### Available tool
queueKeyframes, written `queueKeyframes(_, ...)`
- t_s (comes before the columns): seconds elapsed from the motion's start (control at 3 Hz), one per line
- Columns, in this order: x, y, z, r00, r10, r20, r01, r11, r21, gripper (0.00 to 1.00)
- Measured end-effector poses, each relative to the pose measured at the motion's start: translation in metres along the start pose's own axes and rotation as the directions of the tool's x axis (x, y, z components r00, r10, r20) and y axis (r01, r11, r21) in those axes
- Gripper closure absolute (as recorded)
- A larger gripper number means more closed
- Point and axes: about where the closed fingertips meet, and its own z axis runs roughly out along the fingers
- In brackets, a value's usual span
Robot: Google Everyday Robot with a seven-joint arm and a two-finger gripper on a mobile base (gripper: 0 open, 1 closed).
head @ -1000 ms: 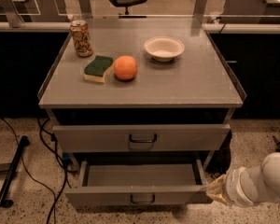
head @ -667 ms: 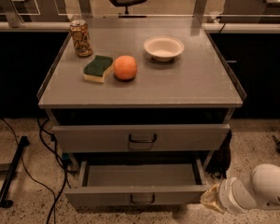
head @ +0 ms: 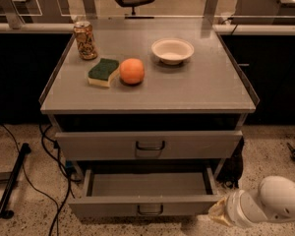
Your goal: Close middle drawer
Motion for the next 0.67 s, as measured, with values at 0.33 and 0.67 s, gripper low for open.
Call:
queueKeyframes(0.33, 0.011, 0.002, 0.036, 1.0, 0.004, 0.014, -0.004, 0.9998, -0.021, 1.0)
queueKeyframes(0.67, 0.016, 0.002, 0.08, 0.999, -0.008, 0.036, 0.009, 0.9997, -0.022, 1.0)
